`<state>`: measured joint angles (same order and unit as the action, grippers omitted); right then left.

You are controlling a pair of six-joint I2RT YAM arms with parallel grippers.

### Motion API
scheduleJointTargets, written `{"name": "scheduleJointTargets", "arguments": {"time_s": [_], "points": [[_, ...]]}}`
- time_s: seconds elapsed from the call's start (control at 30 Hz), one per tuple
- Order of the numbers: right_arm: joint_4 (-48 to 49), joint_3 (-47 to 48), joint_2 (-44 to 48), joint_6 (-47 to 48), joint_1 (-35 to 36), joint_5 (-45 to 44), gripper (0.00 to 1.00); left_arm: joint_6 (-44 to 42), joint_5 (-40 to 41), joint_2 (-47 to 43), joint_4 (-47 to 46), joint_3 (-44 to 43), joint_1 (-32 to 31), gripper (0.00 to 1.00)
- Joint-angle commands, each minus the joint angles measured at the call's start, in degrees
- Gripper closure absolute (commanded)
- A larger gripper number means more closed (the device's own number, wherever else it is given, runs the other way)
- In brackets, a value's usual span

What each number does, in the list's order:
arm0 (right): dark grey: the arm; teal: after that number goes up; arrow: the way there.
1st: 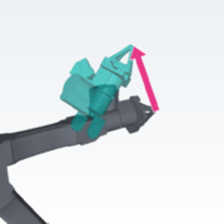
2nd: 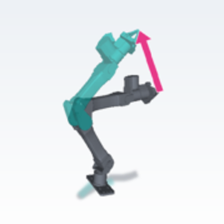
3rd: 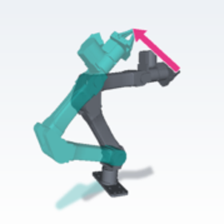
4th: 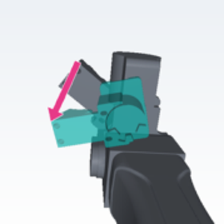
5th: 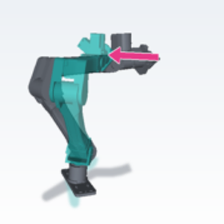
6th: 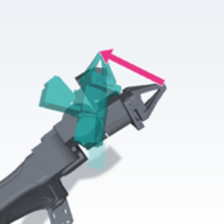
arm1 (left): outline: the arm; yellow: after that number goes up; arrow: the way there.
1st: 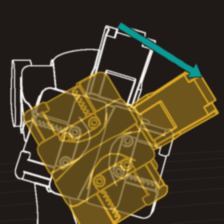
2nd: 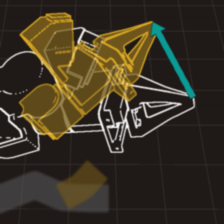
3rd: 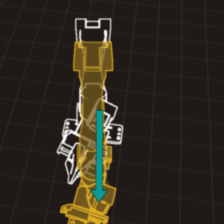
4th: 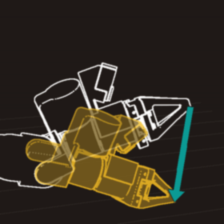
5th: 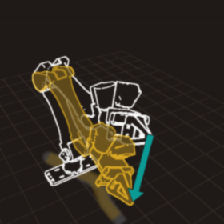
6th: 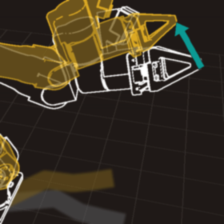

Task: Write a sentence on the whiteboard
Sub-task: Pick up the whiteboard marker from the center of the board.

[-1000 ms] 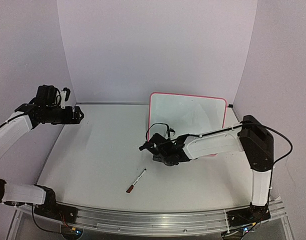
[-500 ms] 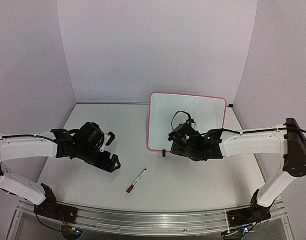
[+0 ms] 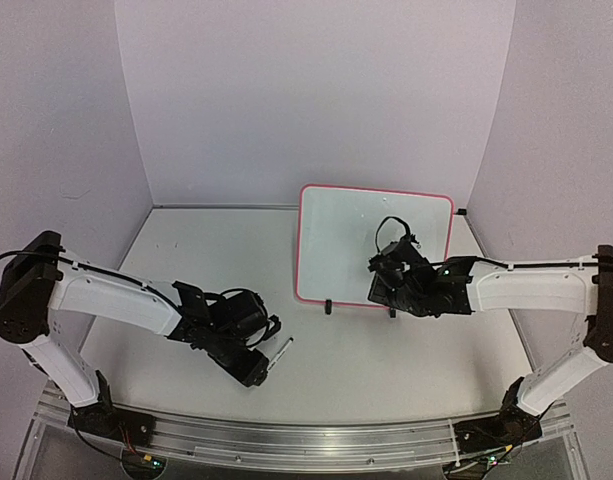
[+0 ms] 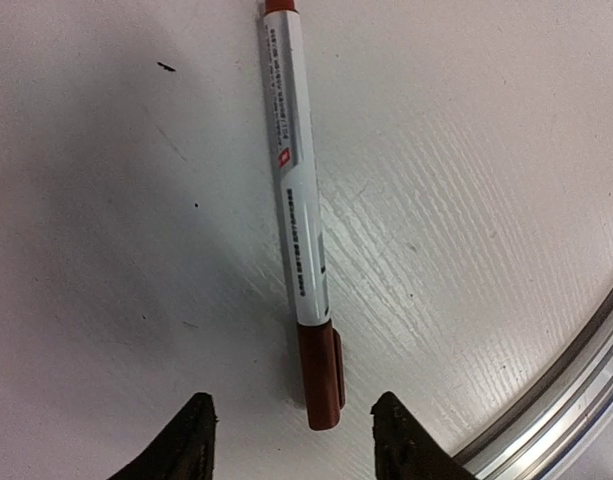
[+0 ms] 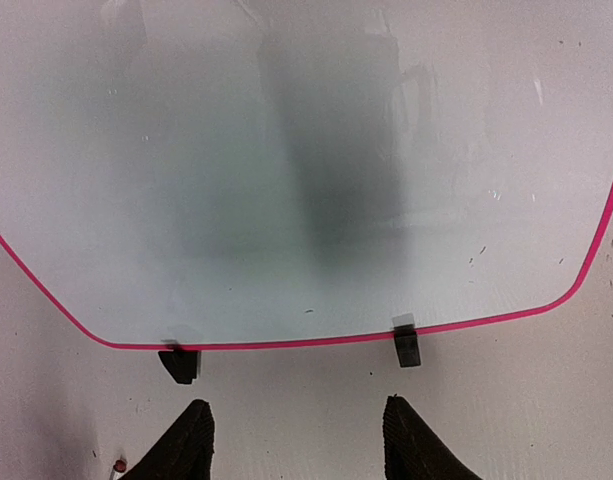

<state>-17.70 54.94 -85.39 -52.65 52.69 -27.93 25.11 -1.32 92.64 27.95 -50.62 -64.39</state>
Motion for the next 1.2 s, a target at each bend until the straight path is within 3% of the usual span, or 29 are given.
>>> {"name": "scheduleJointTargets", "arguments": {"time_s": [0.0,0.7,0.97,1.17], "points": [[-0.4,-1.0,2.0,-1.2,-0.1,-0.3,0.46,-0.5,0.7,1.2,-0.6,-2.7,-0.2,0.56],[-0.4,-1.1,0.5,-2.4,-0.2,-0.2,0.46,-0.8,-0.5,5.4,-1.4,-3.1,-1.1,0.76],[-0.4,-0.9,0.6,-1.3,-0.4,0.5,0.45,-0.9,-0.4,5.9,-1.1,-2.8,-1.5,0.96],[3.9,-3.9,3.9,7.4,-7.3,14.7,0.38,-2.0,3.1,0.9,-4.7,0.2,-1.7,1.00]]}}
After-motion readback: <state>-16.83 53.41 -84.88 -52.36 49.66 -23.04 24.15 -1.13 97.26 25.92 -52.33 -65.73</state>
